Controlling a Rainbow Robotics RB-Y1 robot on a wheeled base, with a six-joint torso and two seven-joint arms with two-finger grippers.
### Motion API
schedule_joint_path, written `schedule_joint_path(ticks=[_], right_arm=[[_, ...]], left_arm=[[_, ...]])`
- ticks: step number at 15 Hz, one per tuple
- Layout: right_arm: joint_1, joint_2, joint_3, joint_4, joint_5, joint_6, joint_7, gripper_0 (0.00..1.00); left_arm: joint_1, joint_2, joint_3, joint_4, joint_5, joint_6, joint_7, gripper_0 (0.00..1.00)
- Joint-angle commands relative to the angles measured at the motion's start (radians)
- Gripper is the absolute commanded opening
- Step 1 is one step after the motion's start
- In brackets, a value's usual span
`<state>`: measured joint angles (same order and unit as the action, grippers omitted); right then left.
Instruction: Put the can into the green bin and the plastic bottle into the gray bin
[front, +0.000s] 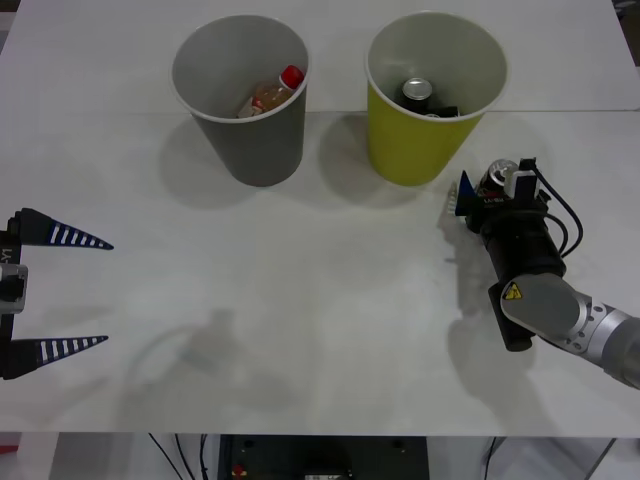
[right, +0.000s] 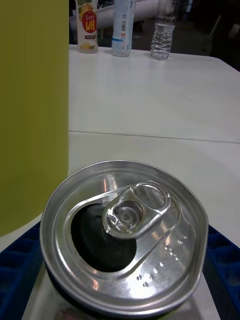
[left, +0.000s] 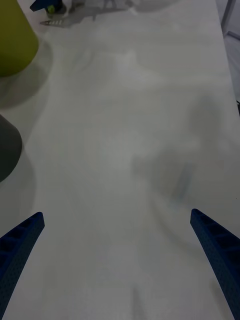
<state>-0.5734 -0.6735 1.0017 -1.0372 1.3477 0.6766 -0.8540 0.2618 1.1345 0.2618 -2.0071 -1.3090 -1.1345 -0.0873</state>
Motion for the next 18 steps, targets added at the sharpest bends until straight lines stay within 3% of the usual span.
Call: schedule_joint_path(ticks=[1, 5, 8, 10, 13, 15, 18], right_arm=[[0.0, -0.003, 0.0, 0.0, -0.001, 0.0, -0.007, 0.0], [0.006, -0.026, 0.0, -0.017, -0.01, 0.0, -0.017, 0.0], [0.06, -0.126, -0.015, -0.155, -0.041, -0.029, -0.022, 0.0], [0.144, -0.202, -0.089, -0.271, -0.024, -0.106, -0.019, 0.0], [0.311, -0.282, -0.285, -0.426, 0.059, -0.302, -0.016, 0.0], [0.435, -0.307, -0.468, -0.527, 0.105, -0.483, -0.016, 0.0], [0.607, -0.307, -0.782, -0.662, 0.114, -0.838, -0.027, 0.0]], left_arm=[[0.0, 0.0, 0.0, 0.0, 0.0, 0.0, 0.0, 1.0], [0.0, 0.0, 0.0, 0.0, 0.0, 0.0, 0.0, 1.0], [0.0, 0.0, 0.0, 0.0, 0.0, 0.0, 0.0, 1.0], [0.0, 0.0, 0.0, 0.0, 0.0, 0.0, 0.0, 1.0], [0.0, 0.0, 0.0, 0.0, 0.0, 0.0, 0.0, 1.0], [0.0, 0.0, 0.0, 0.0, 0.0, 0.0, 0.0, 1.0], [0.0, 0.0, 0.0, 0.0, 0.0, 0.0, 0.0, 1.0]])
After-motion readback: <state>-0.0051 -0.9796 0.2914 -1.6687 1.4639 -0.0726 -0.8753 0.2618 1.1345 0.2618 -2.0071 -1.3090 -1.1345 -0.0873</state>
